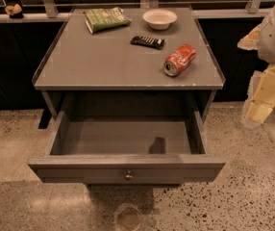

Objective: Close top drawer

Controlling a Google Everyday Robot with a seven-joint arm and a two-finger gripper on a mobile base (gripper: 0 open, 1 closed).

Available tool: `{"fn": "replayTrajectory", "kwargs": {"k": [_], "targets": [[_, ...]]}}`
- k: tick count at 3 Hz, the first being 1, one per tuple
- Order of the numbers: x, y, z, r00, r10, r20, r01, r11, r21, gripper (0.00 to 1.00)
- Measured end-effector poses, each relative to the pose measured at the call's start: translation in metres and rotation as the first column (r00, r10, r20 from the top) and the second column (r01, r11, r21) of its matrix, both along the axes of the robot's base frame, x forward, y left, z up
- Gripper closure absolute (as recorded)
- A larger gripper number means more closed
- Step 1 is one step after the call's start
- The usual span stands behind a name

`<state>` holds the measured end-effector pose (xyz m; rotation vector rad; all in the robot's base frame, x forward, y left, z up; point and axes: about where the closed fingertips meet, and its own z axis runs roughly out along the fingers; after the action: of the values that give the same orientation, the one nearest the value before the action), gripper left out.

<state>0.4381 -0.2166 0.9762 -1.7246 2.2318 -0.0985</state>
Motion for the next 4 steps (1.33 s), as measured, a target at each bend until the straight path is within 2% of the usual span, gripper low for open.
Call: {"fn": "replayTrajectory", "kwargs": {"k": [1,2,3,4], "targets": [[0.000,0.000,0.000,1.0000,0.000,0.000,0.000,1.000,0.000,0.00],[-0.013,-0.013,-0.006,0.9996,-0.020,0.021,0.019,0.999,0.046,0.00],[-0.041,-0.038,-0.016,0.9963,-0.083,0.022,0.081,0.993,0.084,0.00],[-0.070,-0.060,-0.038,0.9886,-0.149,-0.021,0.150,0.981,0.122,0.00]]}}
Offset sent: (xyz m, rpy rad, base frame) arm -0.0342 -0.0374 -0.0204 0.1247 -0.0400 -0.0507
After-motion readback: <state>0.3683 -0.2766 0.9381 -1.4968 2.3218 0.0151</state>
